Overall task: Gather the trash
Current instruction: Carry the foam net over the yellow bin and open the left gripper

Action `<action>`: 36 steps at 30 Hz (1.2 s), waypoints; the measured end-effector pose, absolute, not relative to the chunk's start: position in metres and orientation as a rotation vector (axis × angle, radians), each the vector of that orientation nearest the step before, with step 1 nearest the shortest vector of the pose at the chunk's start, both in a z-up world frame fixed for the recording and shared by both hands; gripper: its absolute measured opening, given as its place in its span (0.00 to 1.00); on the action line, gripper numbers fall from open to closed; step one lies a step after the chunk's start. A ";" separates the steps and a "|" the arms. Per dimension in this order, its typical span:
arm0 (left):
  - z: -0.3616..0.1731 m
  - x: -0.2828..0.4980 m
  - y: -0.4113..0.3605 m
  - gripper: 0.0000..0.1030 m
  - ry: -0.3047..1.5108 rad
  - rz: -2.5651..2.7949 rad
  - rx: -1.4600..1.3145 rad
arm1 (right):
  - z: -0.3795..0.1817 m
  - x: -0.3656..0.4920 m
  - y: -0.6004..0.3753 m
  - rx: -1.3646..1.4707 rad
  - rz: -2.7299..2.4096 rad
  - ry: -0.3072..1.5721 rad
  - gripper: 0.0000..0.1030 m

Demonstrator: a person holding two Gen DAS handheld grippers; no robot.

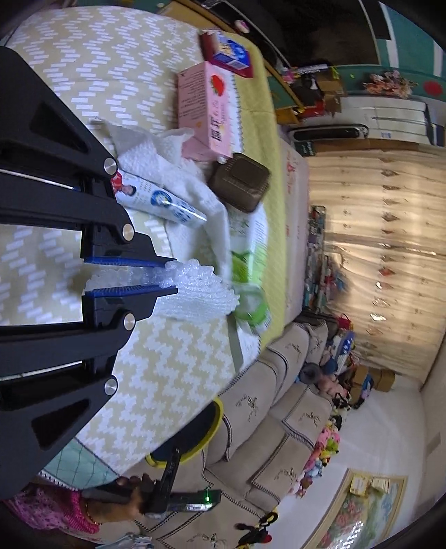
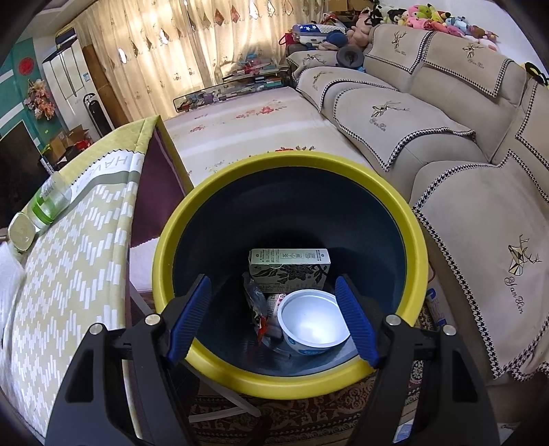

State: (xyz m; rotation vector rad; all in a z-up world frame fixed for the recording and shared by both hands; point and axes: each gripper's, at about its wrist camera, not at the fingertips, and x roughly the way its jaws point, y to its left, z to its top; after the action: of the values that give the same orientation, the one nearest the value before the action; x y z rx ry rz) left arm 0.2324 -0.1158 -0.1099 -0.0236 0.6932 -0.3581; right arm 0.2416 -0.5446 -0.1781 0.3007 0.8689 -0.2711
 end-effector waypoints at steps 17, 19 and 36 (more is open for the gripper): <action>-0.052 0.213 -0.199 0.10 0.610 -0.552 0.051 | -0.142 0.179 -0.548 0.312 -0.300 0.765 0.70; -0.053 0.220 -0.218 0.10 0.619 -0.586 0.057 | -0.138 0.172 -0.552 0.308 -0.313 0.755 0.70; -0.097 0.264 -0.449 0.10 0.740 -0.824 0.274 | -0.143 0.125 -0.602 0.372 -0.413 0.737 0.70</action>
State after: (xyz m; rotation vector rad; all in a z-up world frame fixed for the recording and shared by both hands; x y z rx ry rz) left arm 0.2644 -0.4487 -0.0966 0.2738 0.7404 -0.8239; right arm 0.1246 -0.6024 -0.1427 0.3722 0.7367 -0.4126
